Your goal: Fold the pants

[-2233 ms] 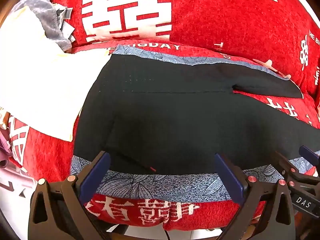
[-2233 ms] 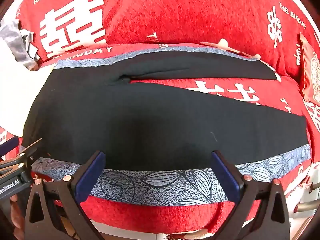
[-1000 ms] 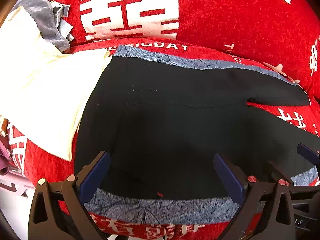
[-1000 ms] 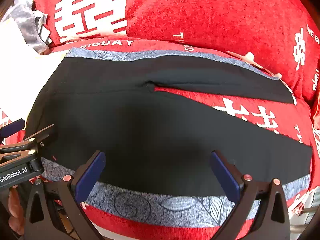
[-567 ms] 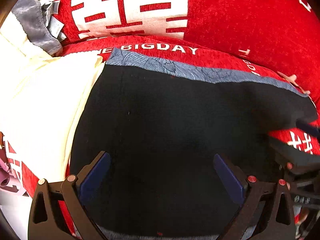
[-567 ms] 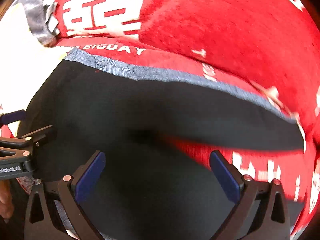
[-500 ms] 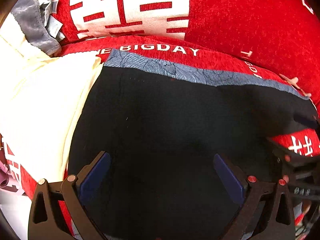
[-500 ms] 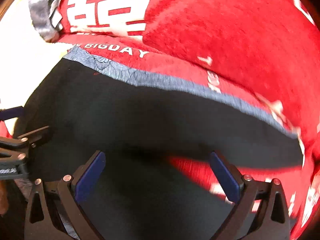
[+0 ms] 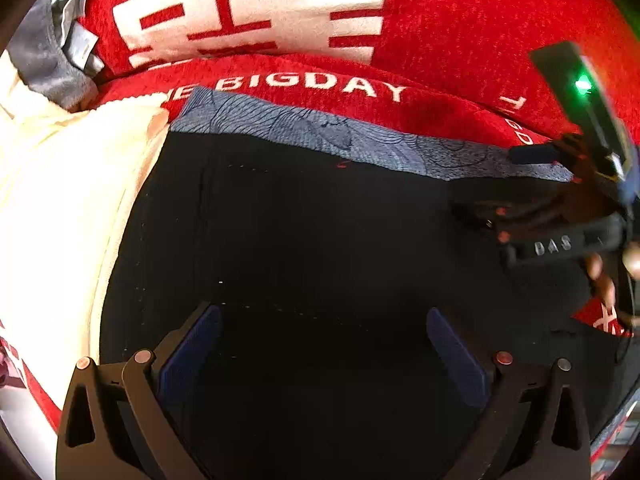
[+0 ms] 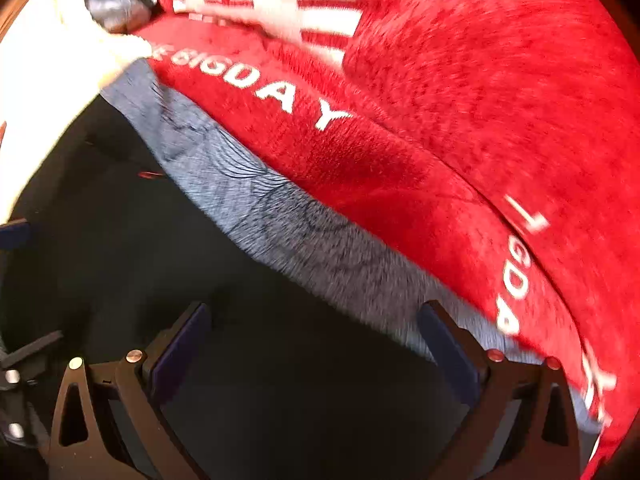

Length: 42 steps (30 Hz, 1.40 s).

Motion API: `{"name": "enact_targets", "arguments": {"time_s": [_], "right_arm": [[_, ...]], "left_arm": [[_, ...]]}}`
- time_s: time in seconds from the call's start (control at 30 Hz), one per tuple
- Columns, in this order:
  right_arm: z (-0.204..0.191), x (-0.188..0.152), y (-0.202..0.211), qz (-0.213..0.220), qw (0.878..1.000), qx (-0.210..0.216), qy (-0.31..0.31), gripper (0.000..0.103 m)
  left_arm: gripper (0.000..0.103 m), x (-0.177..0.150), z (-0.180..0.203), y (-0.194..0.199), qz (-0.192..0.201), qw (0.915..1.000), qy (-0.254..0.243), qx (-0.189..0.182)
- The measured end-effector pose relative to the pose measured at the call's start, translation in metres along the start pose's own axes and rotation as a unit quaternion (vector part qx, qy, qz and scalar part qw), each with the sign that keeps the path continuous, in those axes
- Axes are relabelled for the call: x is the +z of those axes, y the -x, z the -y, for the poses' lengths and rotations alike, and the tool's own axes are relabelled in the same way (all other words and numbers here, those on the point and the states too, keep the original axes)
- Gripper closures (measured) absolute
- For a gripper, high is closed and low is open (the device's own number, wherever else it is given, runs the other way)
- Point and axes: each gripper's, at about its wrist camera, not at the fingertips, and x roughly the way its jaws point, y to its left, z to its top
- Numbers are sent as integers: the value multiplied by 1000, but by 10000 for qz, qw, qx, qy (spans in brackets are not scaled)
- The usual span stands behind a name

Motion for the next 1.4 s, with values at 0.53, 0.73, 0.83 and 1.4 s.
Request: {"name": "enact_targets", "arguments": {"time_s": [0.53,0.73,0.83,1.4], "right_arm": [[-27,40,-18,-1,9838,1141,1381,77],[-37,28,18,569,9879,752,1232,94],[-61,0,43,904,9876,533,1165,94],[-82,-42,77,1414,9840,-158,1070,94]], "left_arm": [[0,2,-10,1,89,9989,281,-375],[0,32,-31,8,-13,9861,1183,-1166],[0,51,-39,5,8,9784,1621,-1284],[78,92,-22,-24,-356,9754,2086,-611]]}}
